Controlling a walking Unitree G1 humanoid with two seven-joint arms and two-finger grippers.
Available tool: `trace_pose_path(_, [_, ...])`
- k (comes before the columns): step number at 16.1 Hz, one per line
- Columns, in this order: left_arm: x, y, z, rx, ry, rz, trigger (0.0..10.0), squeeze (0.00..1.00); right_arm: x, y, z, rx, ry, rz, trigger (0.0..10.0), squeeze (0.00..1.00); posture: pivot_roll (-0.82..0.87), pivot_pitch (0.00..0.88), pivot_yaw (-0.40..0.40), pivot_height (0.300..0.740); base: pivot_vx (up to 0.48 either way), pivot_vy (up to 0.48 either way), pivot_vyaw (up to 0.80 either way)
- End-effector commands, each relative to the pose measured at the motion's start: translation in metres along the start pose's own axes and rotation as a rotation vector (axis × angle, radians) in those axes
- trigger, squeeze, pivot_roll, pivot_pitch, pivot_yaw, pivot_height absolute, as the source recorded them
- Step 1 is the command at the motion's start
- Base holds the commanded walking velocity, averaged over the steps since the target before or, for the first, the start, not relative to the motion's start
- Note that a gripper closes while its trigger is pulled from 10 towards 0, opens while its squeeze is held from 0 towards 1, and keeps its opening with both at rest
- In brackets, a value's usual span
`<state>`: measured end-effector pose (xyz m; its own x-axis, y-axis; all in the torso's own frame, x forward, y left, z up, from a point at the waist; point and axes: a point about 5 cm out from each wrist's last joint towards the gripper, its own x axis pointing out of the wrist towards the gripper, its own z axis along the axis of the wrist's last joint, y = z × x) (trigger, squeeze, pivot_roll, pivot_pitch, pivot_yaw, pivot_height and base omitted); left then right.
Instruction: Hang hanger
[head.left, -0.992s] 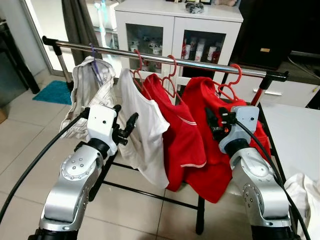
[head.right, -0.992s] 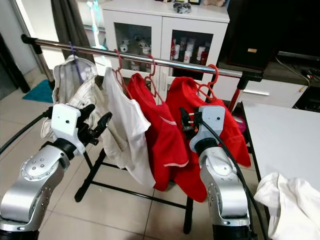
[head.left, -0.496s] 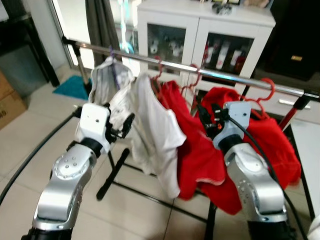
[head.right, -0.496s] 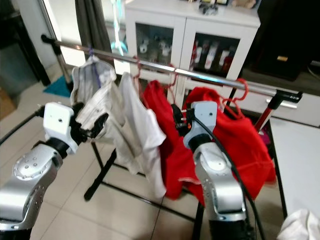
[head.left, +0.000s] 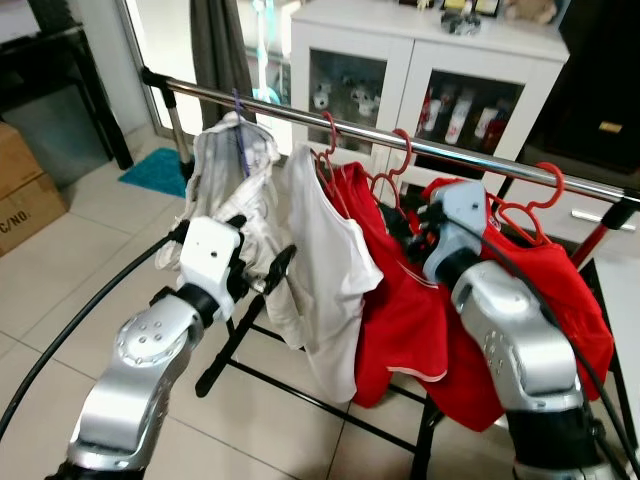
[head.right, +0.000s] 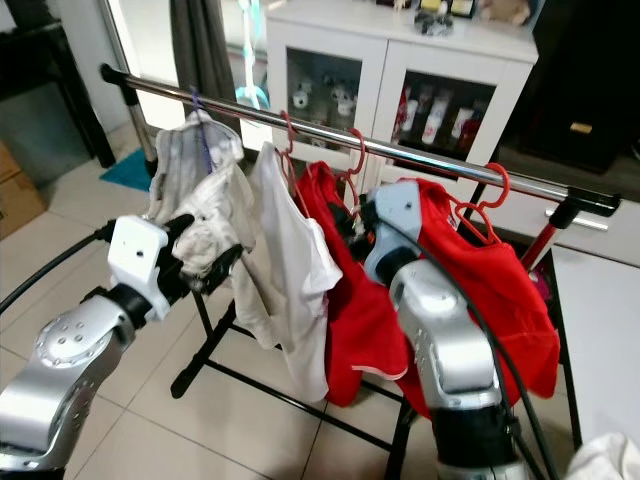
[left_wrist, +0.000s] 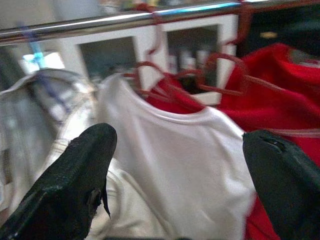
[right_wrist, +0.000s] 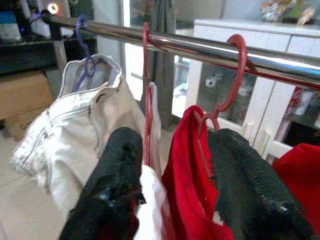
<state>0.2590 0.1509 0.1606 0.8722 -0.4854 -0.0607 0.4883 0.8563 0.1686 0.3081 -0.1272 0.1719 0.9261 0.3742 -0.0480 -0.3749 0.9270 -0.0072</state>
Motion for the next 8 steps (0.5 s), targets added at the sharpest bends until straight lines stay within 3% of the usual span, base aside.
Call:
trace_pose_path(1, [-0.001,-0.005,0.005,0.008,-0.011,-0.057,10.0,0.42,0.004,-0.006,-0.003,0.003,0.039,-0.007,10.0,1.0,-0.04,0.0,-0.015,0.74,0.0,0.0,0.0])
trace_pose_path(4, [-0.004,-0.002,0.004,0.02,0.006,-0.109,10.0,0.4,0.02,-0.009,-0.005,-0.012,0.098,0.021,10.0,1.0,-0.04,0.0,-0.01,0.74,0.0,0.0,0.0])
trace_pose_path(8, [-0.015,0.011,0.008,0.041,0.036,-0.184,10.0,0.39,0.058,-0.022,0.0,-0.003,0.152,0.009,10.0,1.0,-0.04,0.0,-0.008,0.74,0.0,0.0,0.0])
